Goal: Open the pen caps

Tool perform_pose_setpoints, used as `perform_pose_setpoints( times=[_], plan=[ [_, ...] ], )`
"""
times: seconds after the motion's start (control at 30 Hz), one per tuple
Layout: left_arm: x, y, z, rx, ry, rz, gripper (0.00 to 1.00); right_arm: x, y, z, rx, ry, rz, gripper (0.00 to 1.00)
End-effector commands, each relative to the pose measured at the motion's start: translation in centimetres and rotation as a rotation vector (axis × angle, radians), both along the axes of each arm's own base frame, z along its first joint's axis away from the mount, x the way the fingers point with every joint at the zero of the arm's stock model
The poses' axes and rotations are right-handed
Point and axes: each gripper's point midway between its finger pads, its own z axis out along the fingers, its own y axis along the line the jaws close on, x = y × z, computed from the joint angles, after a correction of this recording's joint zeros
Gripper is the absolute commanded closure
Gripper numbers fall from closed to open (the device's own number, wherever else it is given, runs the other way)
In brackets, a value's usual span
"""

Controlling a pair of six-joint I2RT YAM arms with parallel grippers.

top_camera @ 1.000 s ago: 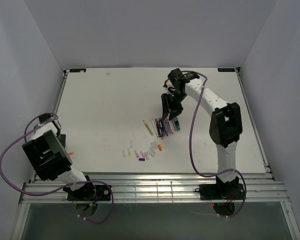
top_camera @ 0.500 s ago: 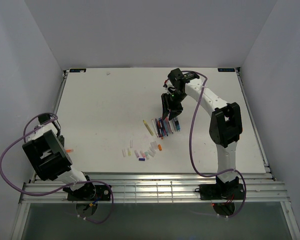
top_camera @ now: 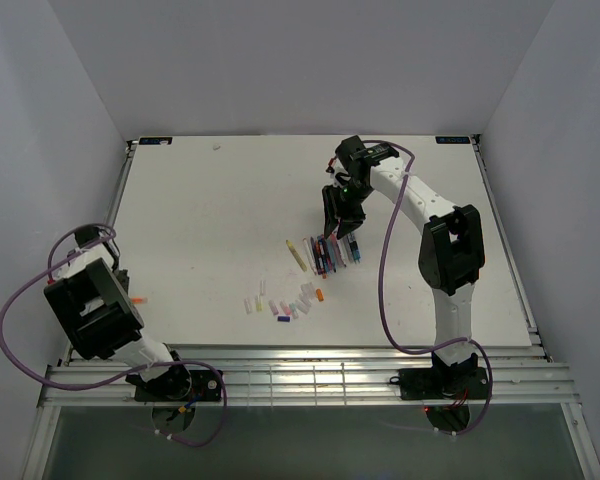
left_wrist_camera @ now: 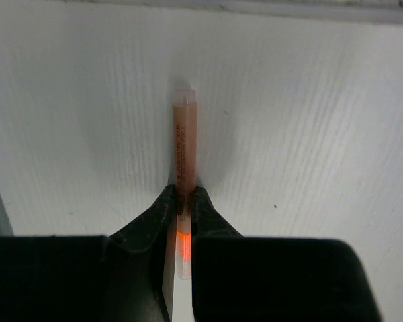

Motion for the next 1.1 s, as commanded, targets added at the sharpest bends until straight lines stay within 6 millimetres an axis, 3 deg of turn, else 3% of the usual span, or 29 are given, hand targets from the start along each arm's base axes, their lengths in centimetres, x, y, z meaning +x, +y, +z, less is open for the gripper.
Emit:
perform_pose_setpoints(
  times=[0.0,0.13,0.17,0.23,0.3,0.4,0.6,0.77,0.9,1.07],
  plan=[
    [2.2,-3.5,0.3,-0.133,-0.052,-0.133,1.0,0.8,0.3,2.8,0.034,-0.094,0.001,0.55],
    [7.4,-7.5,3.6,-0.148,-0.16,-0.3,1.0,0.4,0.7,3.2,0.067,-0.091,0.012,0.54],
    [8.9,-10.1,4.3,-0.178,-0.191,-0.379,1.0,0.2,0.9,3.4,0.082,-0.087,0.021,0.54],
    [11.9,-12.7,6.4,-0.207,-0.285,-0.454,1.0,-0.5,1.5,3.4,0.138,-0.07,0.053,0.54],
    [14.3,-17.6,8.4,-0.301,-0.395,-0.6,1.0,-1.1,2.2,4.3,0.207,-0.077,0.082,0.53],
    [18.7,-23.3,13.6,-0.345,-0.703,-0.816,1.0,-2.2,3.5,5.3,0.317,-0.042,0.103,0.53],
    [20.7,-32.8,17.8,-0.466,-0.876,-1.143,1.0,-4.6,8.4,9.7,0.667,0.091,0.136,0.52],
    [19.9,-39.2,17.8,-0.55,-0.861,-1.266,1.0,-4.0,10.4,10.2,0.728,0.119,0.049,0.5],
    [19.9,-41.5,18.3,-0.507,-0.788,-1.29,1.0,-3.2,11.4,10.1,0.794,0.126,-0.035,0.47],
    [19.8,-42.4,16.8,-0.503,-0.709,-1.267,1.0,-1.3,12.1,10.2,0.784,0.069,-0.072,0.45]
  ],
)
